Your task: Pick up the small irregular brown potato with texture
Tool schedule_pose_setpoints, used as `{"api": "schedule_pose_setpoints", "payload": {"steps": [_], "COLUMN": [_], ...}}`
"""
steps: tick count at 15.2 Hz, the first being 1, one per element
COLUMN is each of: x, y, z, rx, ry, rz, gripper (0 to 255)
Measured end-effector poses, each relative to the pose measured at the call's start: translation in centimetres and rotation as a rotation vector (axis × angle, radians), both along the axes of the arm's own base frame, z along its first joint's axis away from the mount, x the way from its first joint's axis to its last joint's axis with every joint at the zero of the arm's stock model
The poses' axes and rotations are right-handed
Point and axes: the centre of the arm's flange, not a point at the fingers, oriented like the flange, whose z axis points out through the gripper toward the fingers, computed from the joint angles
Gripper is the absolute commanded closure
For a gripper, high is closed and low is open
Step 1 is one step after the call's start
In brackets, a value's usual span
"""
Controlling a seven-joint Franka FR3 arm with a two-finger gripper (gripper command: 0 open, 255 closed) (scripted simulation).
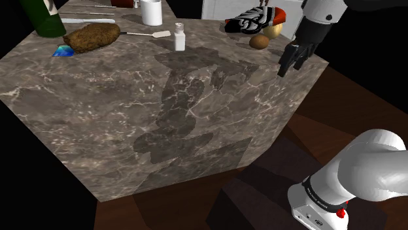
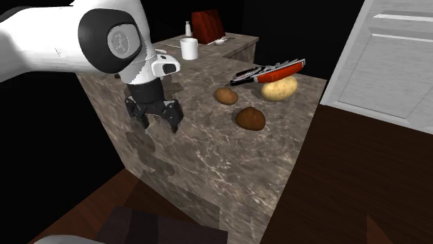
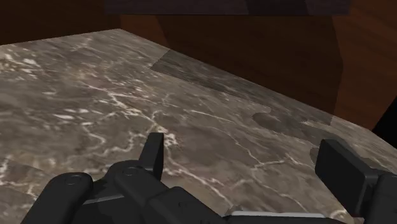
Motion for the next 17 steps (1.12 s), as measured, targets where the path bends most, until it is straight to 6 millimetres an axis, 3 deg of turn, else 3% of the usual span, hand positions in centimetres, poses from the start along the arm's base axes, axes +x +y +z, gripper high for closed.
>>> {"api": "schedule_pose_setpoints", "payload": {"steps": [2, 6, 12, 17], "x": [0.4, 3.7, 10.4, 17.1], "y": [-0.5, -3.9, -9.0, -11.8], "z": [0.2, 1.1, 2.3, 2.5], "rx": [0.0, -0.003, -0.009, -0.014], "ry": [0.006, 0.05, 0.127, 0.191], "rz": [0.016, 0.151, 0.382, 0.576], "gripper": [0, 0, 0, 0]}}
